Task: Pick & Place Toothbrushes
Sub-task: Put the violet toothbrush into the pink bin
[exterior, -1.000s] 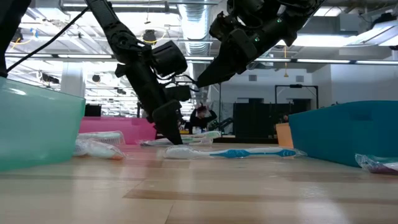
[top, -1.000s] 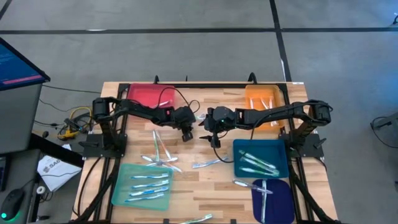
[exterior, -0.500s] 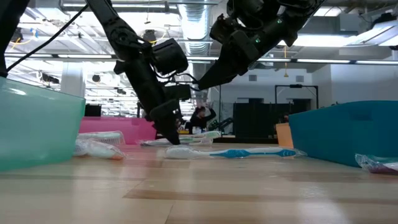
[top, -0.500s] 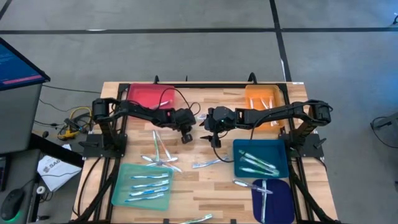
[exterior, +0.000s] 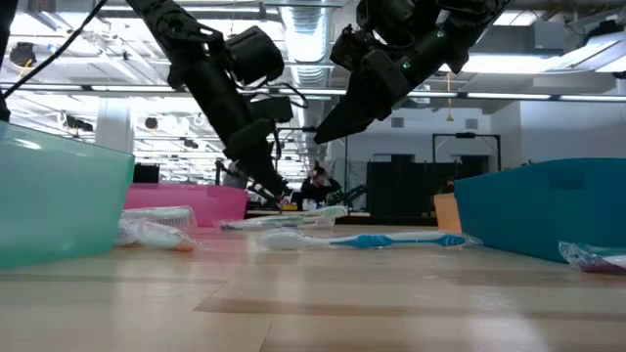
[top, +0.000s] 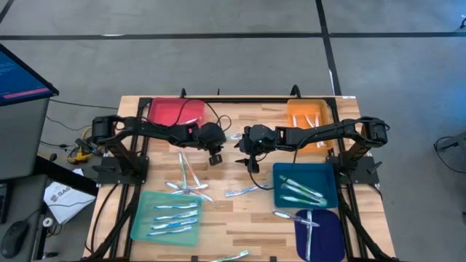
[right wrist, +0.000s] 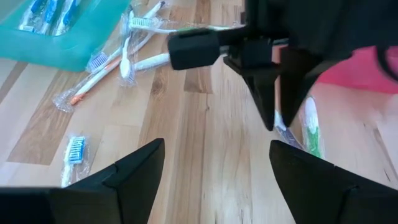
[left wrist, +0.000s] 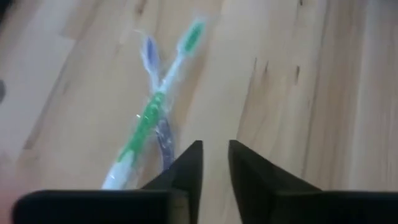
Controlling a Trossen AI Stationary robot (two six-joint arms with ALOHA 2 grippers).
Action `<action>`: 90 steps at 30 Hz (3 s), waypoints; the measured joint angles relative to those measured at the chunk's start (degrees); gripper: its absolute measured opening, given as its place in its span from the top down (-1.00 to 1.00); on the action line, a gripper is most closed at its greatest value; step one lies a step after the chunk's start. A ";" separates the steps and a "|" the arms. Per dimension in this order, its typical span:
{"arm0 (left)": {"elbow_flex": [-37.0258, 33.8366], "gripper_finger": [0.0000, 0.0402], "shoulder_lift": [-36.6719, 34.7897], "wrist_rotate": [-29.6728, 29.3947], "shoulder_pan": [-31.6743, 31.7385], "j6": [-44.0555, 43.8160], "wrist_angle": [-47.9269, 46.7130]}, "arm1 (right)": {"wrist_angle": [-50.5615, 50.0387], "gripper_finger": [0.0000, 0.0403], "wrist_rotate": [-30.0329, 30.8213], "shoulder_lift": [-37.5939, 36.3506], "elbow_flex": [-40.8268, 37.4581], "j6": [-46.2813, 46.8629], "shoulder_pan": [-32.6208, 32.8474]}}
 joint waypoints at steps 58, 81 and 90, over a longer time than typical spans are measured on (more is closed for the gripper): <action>0.96 0.87 8.16 5.21 2.88 3.86 -4.74 | 0.84 -0.42 0.00 0.00 0.00 0.46 -0.02; 0.55 0.93 -8.67 9.65 -7.41 7.44 -27.50 | 0.87 -0.42 0.00 0.00 0.00 2.03 0.68; 0.52 0.93 -9.66 -0.43 -5.59 0.93 -39.24 | 0.87 -0.42 0.00 0.00 0.00 2.03 0.68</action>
